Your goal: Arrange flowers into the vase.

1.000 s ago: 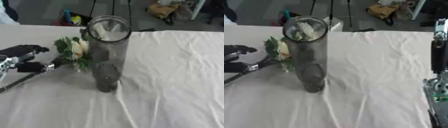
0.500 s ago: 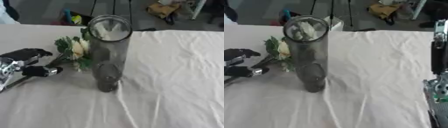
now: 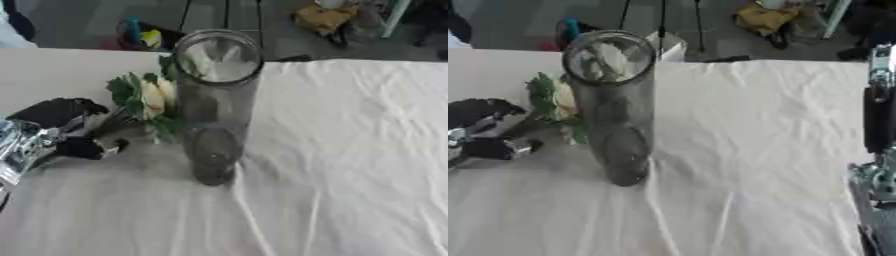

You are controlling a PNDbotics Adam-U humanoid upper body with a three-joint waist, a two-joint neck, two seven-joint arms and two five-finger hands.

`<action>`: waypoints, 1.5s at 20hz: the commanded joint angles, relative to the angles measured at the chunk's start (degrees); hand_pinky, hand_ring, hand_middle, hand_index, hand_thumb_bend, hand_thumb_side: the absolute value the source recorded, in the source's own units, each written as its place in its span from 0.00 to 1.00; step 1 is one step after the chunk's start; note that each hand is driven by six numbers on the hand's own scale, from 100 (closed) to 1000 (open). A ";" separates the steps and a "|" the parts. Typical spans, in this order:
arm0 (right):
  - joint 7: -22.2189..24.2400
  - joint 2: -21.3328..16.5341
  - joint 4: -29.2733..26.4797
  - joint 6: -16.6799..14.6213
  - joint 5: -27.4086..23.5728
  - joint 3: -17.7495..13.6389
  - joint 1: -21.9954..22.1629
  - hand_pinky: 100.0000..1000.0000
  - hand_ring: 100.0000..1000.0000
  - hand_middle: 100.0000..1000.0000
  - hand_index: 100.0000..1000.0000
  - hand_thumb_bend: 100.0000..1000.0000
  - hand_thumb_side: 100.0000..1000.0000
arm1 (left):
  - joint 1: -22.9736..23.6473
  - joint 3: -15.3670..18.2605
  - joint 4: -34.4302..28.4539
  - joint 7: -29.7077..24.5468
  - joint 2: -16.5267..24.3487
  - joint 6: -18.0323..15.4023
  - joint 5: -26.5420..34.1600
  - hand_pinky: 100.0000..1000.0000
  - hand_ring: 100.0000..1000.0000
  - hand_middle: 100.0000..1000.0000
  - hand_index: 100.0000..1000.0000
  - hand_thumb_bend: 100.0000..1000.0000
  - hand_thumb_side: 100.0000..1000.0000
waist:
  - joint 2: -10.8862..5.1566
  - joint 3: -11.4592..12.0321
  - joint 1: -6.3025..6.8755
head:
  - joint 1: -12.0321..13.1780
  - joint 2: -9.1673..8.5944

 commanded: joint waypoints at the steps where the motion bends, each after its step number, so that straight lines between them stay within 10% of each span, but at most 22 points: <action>1: 0.17 -0.49 -1.10 -0.02 -0.54 -0.19 -0.64 0.53 0.72 0.60 0.73 0.00 1.00 | -1.19 0.12 0.83 1.95 0.45 -0.60 -1.06 0.64 0.72 0.79 0.92 0.40 0.84 | -0.21 -0.13 0.58 | 0.13 -0.83; 18: 0.62 -0.13 -1.10 0.41 -0.92 -0.34 -0.34 0.54 0.72 0.60 0.73 0.00 1.00 | -1.16 0.50 3.16 8.41 -0.48 -0.37 0.35 0.43 0.53 0.64 0.79 0.13 0.79 | 0.40 -0.43 0.67 | 0.27 -1.15; 30: 0.59 -0.08 -1.10 0.42 -1.01 -0.46 -0.25 0.54 0.73 0.60 0.73 0.00 1.00 | -1.15 0.15 4.69 7.51 -0.56 -0.92 -0.67 0.46 0.58 0.69 0.82 0.19 0.74 | 0.64 -0.75 0.72 | 0.28 -1.26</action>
